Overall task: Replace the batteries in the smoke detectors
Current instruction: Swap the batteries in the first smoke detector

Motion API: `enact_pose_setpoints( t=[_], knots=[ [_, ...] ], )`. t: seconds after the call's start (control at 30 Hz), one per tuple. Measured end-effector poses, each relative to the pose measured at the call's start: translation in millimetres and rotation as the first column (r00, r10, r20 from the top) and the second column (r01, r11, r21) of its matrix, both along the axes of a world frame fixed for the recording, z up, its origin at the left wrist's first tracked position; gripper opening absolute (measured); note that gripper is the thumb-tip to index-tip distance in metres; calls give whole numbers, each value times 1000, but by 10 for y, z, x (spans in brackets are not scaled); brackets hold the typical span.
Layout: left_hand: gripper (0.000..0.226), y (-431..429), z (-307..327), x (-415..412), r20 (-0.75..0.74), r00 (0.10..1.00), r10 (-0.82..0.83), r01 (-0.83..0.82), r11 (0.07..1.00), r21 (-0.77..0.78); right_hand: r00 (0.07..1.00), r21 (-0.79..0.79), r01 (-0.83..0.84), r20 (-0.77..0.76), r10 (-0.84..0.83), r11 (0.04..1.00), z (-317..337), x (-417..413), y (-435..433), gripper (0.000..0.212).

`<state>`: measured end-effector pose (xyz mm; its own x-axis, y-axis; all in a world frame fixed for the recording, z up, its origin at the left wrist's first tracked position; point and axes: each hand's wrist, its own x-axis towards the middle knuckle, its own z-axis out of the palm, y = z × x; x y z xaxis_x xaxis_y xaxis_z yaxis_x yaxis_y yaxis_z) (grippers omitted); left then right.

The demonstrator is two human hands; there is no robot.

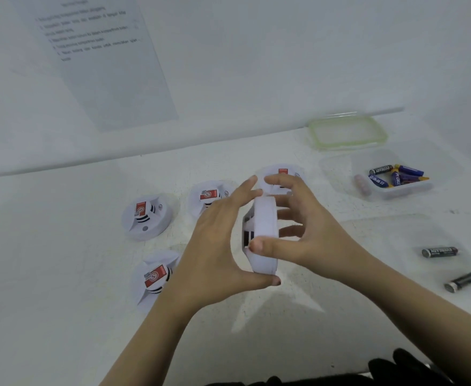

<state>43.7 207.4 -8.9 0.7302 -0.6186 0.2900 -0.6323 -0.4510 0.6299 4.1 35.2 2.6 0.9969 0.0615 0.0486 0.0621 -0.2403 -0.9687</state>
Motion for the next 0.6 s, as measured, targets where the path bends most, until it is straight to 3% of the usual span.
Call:
enact_pose_setpoints(
  t=[0.17, 0.3, 0.4, 0.47, 0.6],
  knots=[
    [111, 16, -45, -16, -112, 994, 18, -28, 995, -91, 989, 434, -57, -95, 109, 899, -47, -5, -117, 73],
    [101, 27, -136, -14, -247, 969, -30, -18, 981, -193, 963, 714, -108, -98, 251, 692, -180, -2, -165, 87],
    [92, 45, -208, -24, -310, 950, -36, -52, 961, -272, 940, 833, -106, -94, 328, 543, -287, -14, -185, 80],
    [91, 61, -256, -31, -322, 947, -10, -99, 943, -318, 942, 826, -66, -132, 307, 560, -353, -17, -179, 65],
    [90, 87, -364, -35, -385, 922, 30, -171, 926, -337, 954, 666, 7, -228, 194, 746, -451, -28, -136, 43]
  ],
)
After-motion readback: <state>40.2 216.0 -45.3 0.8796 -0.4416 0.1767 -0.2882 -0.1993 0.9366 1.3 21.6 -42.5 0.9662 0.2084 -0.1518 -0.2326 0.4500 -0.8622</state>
